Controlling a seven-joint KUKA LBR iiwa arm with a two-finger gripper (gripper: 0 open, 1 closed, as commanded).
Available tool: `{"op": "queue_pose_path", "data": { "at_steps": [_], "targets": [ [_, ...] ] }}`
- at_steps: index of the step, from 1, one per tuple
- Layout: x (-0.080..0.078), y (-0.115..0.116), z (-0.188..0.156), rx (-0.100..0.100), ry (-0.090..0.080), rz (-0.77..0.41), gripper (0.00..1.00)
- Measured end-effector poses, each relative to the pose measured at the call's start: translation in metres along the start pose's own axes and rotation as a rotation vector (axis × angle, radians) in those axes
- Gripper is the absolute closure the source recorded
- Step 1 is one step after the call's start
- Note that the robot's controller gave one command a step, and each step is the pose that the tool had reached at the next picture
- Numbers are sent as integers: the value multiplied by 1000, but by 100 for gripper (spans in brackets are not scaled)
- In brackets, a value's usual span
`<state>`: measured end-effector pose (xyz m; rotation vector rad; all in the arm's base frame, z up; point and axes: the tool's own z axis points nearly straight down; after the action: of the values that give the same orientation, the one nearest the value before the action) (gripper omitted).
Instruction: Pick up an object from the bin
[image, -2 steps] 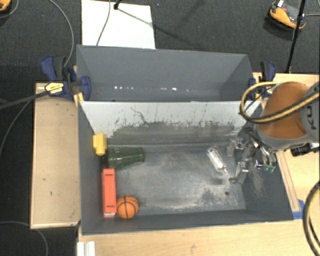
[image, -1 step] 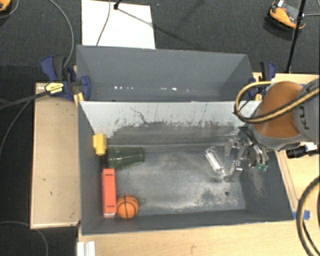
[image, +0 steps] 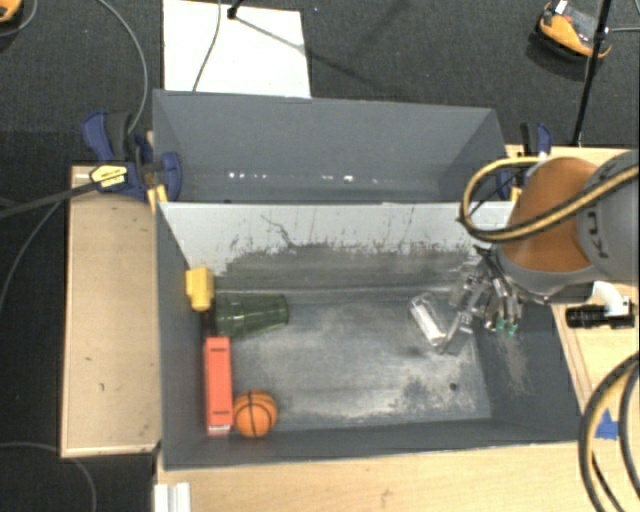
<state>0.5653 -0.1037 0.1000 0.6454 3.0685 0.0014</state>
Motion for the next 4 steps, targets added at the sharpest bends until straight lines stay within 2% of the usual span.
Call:
{"op": "queue_pose_path", "data": {
  "at_steps": [1, 2, 4],
  "targets": [
    [6, 27, 27, 0, 4, -83, 0],
    [10, 13, 29, 0, 3, 71, 100],
    [11, 13, 25, 1, 4, 69, 100]
  ]
}}
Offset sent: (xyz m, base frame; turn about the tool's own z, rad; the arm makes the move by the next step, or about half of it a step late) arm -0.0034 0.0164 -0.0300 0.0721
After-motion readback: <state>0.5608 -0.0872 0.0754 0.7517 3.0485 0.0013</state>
